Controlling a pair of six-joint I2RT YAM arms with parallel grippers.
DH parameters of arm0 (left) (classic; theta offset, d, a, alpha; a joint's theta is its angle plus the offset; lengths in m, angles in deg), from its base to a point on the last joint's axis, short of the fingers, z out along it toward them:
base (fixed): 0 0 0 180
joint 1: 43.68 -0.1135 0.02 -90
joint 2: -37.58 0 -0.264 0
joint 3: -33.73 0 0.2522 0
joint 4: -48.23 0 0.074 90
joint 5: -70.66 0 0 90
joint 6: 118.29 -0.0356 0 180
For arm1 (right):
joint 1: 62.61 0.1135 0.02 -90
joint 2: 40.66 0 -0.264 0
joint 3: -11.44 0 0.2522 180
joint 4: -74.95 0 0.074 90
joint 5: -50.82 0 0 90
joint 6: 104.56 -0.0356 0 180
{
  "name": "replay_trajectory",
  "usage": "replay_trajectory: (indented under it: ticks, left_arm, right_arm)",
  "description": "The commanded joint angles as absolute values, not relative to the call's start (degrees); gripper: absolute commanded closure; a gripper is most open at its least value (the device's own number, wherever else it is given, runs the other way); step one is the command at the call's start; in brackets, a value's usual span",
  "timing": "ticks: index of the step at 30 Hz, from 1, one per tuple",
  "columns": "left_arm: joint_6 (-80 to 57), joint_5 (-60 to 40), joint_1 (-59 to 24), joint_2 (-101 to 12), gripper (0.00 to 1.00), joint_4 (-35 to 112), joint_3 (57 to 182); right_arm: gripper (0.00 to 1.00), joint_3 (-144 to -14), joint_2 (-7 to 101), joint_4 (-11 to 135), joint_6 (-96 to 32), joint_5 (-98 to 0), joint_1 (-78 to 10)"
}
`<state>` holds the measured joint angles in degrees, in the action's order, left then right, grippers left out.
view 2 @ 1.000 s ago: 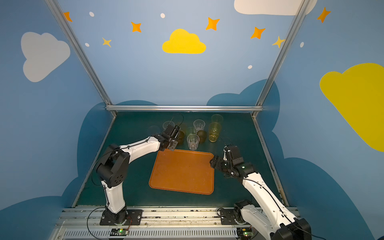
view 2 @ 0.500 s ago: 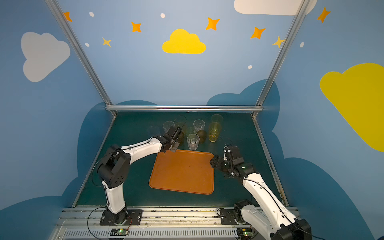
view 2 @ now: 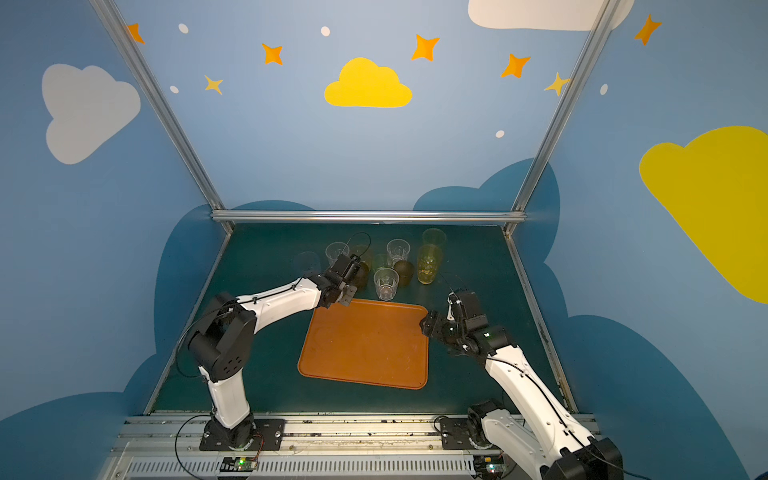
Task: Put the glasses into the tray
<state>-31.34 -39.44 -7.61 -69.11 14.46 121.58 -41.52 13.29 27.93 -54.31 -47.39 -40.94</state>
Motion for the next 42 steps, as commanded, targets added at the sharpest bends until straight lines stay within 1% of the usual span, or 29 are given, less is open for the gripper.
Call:
replay_trajectory:
  ticks: [1, 14, 17, 22, 25, 30, 37, 42]
  left_arm:
    - [-29.3, -40.4, -7.4, -66.0, 0.96, 15.4, 120.6]
    - [-21.9, -38.0, -6.3, -64.0, 0.96, 14.0, 119.4]
    - [-20.3, -38.8, -5.9, -63.4, 0.96, 12.5, 119.5]
    - [-17.8, -39.3, -5.4, -60.6, 0.96, 10.2, 118.3]
    - [-16.1, -39.0, -5.2, -57.8, 0.96, 8.2, 117.3]
    - [-12.7, -37.3, -4.7, -53.9, 0.96, 1.9, 116.9]
    - [-9.0, -38.1, -0.1, -51.4, 0.96, -9.3, 117.6]
    - [-6.2, -37.8, 3.5, -49.8, 0.96, -14.5, 116.2]
  right_arm:
    - [0.18, -41.6, 12.6, 27.4, -54.8, -48.1, -41.2]
    - [0.19, -42.3, 12.9, 27.4, -55.0, -49.5, -41.2]
    - [0.18, -42.4, 13.2, 27.6, -54.4, -50.5, -41.2]
    - [0.18, -42.3, 13.0, 25.7, -52.8, -50.3, -41.3]
    - [0.18, -41.9, 12.7, 25.8, -51.6, -51.9, -41.2]
    - [0.18, -41.1, 11.8, 25.8, -50.3, -53.6, -41.2]
    - [0.18, -40.0, 12.0, 26.4, -49.2, -52.3, -41.2]
    - [0.18, -38.9, 13.5, 29.0, -50.1, -53.0, -41.2]
